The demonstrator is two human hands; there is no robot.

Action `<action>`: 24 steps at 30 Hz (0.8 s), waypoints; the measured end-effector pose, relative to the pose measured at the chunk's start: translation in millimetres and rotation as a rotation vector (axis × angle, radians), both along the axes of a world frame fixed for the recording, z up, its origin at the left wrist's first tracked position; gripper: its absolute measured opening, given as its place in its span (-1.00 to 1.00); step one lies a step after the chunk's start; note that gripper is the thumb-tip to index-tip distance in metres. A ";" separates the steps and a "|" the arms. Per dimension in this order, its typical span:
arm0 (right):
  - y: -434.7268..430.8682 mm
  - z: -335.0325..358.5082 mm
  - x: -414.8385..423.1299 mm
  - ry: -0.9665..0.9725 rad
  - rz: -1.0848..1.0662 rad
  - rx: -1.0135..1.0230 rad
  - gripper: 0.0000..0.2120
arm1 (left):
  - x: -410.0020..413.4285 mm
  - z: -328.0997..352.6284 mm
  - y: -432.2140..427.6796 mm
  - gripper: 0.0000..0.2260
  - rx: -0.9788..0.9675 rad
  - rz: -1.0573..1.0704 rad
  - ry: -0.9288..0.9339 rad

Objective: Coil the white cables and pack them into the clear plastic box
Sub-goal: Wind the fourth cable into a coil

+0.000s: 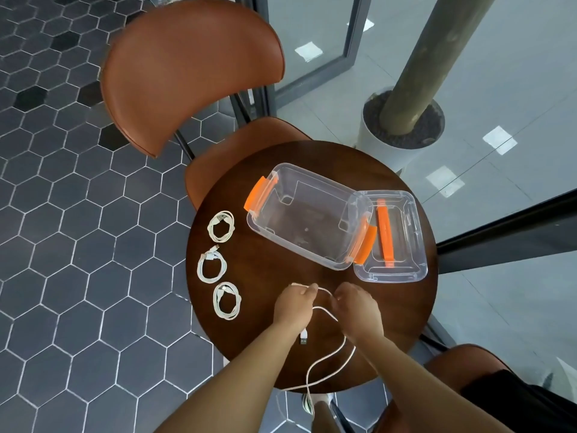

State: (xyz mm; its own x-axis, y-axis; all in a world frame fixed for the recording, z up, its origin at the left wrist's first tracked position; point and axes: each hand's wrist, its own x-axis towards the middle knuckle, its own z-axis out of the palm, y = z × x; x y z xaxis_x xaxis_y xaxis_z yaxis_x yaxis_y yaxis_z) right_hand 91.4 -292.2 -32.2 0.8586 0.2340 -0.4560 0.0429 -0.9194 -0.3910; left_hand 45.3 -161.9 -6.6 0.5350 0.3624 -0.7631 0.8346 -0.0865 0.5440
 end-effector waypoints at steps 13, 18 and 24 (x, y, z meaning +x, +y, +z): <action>20.0 116.9 -47.1 -0.187 0.236 0.521 -0.88 | -38.3 110.1 36.0 -0.78 -0.788 0.822 -0.306; 37.4 186.2 -40.0 0.176 0.266 0.703 -0.93 | -50.7 173.3 60.3 -0.79 -0.884 0.849 -0.549; 43.9 235.3 -23.5 0.272 0.366 0.806 -0.78 | -48.7 253.5 89.1 -0.81 -0.932 0.863 -0.812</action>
State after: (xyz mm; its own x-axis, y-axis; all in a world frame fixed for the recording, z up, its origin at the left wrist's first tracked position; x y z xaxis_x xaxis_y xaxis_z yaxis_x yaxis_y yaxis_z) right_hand 67.9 -248.3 203.2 0.5556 0.8039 -0.2122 0.0900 -0.3119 -0.9458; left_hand -3.4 -72.8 247.0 0.7946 0.3433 -0.5008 -0.0986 0.8868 0.4515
